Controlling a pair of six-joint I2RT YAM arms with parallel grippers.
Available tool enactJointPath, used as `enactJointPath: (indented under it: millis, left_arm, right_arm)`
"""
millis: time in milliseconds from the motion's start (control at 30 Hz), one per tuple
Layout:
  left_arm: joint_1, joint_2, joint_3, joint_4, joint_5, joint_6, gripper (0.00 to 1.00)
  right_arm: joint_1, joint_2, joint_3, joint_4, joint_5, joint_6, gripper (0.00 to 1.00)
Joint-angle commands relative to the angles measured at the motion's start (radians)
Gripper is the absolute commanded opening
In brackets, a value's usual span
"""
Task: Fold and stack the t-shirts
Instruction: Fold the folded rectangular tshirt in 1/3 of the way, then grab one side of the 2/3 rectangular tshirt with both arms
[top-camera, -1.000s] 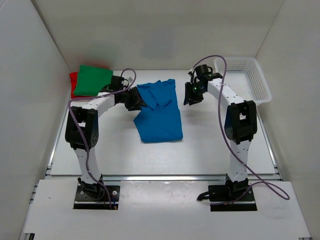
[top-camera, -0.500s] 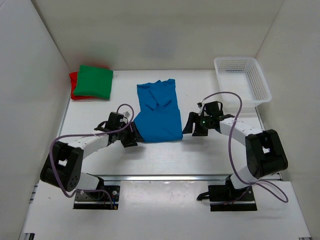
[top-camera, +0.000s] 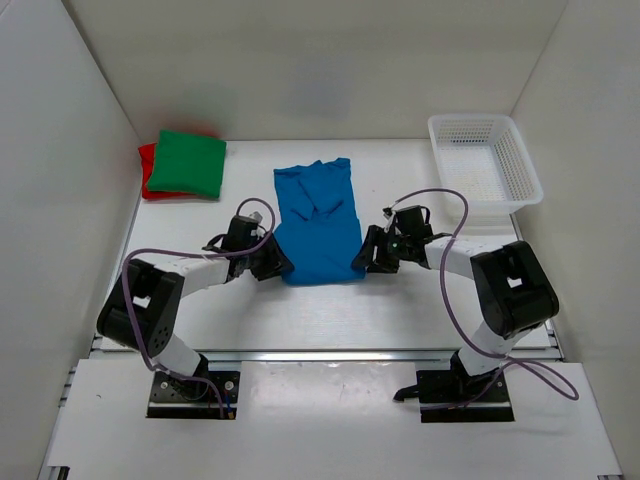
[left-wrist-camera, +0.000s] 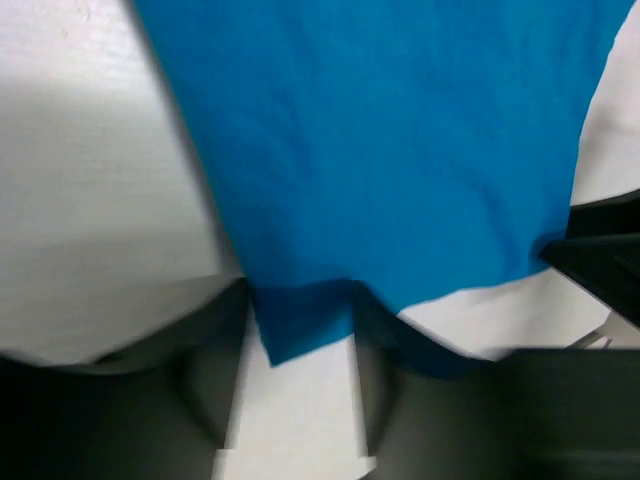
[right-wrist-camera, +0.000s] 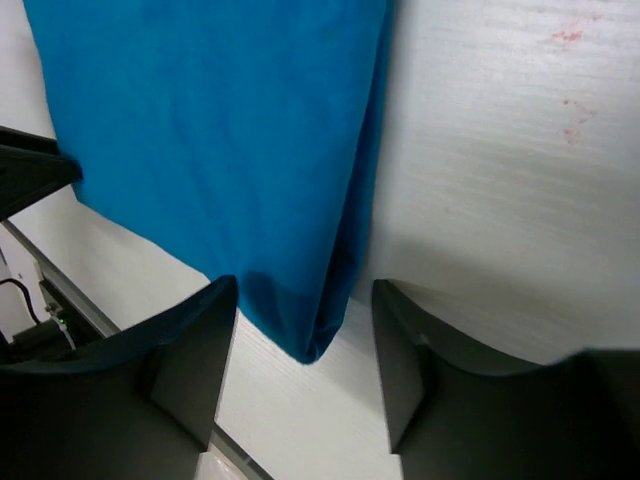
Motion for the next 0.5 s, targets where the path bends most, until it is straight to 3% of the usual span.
enactJointPath:
  millis: [0, 67, 133, 200, 233, 467]
  left_arm:
    - [-0.016, 0.042, 0.037, 0.04, -0.013, -0.011, 0.48]
    - [-0.025, 0.057, 0.035, 0.073, 0.007, -0.015, 0.4]
    - [-0.04, 0.054, 0.023, 0.075, 0.027, -0.019, 0.23]
    - [-0.043, 0.027, -0.006, 0.069, 0.036, -0.017, 0.0]
    - [-0.045, 0.013, -0.017, 0.058, 0.044, -0.014, 0.0]
    - [-0.065, -0.212, -0.181, -0.156, 0.078, 0.099, 0.0]
  right_arm:
    - [0.01, 0.035, 0.044, 0.031, 0.001, 0.0, 0.51]
    - [0.023, 0.038, 0.047, 0.004, 0.0, -0.006, 0.5]
    - [0.026, 0.035, 0.039, -0.009, -0.004, -0.015, 0.36]
    - [0.029, 0.037, 0.015, -0.004, -0.016, -0.014, 0.05]
    - [0.026, 0.024, 0.0, -0.006, -0.028, -0.005, 0.0]
    - [0.141, -0.158, -0.117, -0.133, 0.012, -0.012, 0.0]
